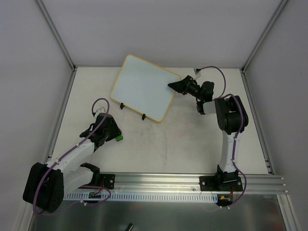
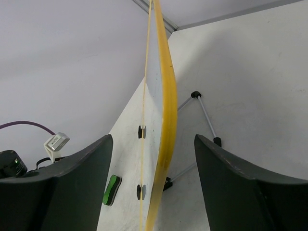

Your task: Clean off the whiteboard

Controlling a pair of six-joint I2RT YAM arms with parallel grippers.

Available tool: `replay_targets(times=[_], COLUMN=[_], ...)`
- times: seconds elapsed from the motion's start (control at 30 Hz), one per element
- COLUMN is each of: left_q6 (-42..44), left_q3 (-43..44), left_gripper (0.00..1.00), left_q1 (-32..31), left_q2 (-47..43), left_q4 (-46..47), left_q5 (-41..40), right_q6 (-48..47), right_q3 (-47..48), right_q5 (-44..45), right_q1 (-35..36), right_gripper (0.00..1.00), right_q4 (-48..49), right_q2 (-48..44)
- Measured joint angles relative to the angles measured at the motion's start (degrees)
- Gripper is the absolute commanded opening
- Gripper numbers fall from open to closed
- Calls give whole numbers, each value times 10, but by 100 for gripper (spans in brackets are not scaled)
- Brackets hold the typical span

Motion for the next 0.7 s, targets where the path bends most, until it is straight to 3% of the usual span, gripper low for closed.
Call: replay_targets(times=[0.17, 0.43, 0.57, 0.67, 0.7], left_q6=[0, 1, 7, 14, 15], left_q3=[0, 0, 0, 0, 0], left_gripper=[45, 47, 75, 85, 92], left_q1=[0, 0, 0, 0, 0], left_q2=[0, 0, 0, -3, -4], left_q4=[0, 0, 0, 0, 0], left_q5=[0, 1, 11, 14, 14], right_q6=[-3, -9, -13, -17, -19], right_q3=[-4, -8, -26, -49, -57], right_q5=[0, 1, 5, 7, 9], right_q1=[0, 0, -3, -10, -15], right_gripper=[99, 99, 99, 99, 99], right_q4=[0, 0, 1, 0, -1], right_q2=[0, 0, 0, -3, -6])
